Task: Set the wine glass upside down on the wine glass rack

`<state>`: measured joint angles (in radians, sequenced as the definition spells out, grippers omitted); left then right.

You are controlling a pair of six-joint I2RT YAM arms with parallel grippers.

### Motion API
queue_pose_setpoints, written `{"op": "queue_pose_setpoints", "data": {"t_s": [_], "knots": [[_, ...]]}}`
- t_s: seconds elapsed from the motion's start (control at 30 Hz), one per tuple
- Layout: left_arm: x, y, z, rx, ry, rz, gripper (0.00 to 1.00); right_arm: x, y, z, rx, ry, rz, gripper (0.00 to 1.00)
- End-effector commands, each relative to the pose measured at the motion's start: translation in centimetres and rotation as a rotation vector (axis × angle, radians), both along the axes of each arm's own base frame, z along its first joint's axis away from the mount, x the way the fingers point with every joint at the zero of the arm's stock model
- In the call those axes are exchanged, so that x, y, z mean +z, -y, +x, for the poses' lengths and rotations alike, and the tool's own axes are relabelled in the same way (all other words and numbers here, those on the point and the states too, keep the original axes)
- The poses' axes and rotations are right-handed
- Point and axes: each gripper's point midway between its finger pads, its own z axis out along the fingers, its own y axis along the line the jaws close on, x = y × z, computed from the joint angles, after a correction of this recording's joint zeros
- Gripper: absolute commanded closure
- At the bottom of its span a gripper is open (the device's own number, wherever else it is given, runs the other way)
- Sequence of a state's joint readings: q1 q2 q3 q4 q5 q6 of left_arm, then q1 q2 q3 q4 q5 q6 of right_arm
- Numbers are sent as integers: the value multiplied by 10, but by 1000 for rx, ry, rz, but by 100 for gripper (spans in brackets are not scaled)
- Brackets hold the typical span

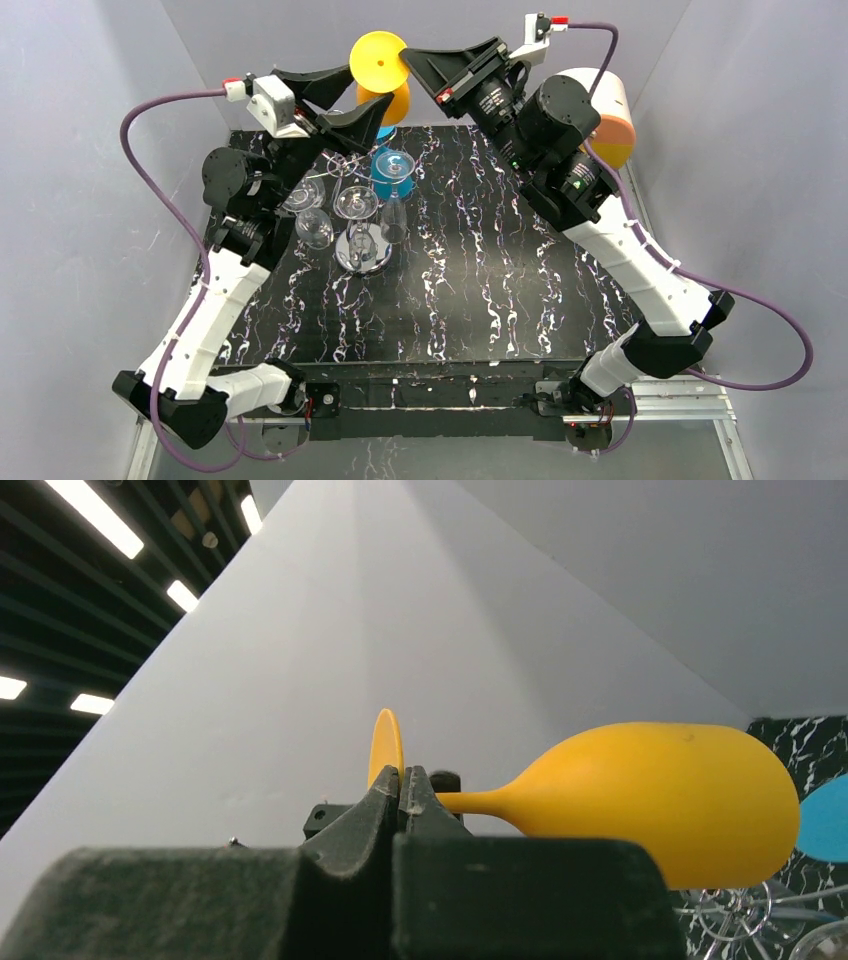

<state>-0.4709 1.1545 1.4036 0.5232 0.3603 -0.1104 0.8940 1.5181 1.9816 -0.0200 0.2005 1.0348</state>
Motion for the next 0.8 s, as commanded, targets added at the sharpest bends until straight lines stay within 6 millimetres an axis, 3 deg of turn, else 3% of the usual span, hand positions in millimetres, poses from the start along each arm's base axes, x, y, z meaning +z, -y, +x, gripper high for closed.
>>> {"op": "queue_pose_setpoints", "data": {"t_s": [0.0,0.2,0.33,0.5,0.67,0.77], "knots": [[18,-19,-21,2,-4,-110,37,53,46,-7,-140,146,127,99],[20,-26,-27,-66,-180,-254,37,55,53,5,-238,189,114,99],[34,-28,-8,-107,-447,-444,49,52,53,9,-273,222,97,99],[44,-23,0,-242,-582,-640,49,47,46,9,-275,281,43,99],[42,-10,14,-267,-680,-637,46,39,39,9,-261,305,0,99],[43,1,16,-308,-700,-611,52,37,35,7,-250,328,-34,99]]}}
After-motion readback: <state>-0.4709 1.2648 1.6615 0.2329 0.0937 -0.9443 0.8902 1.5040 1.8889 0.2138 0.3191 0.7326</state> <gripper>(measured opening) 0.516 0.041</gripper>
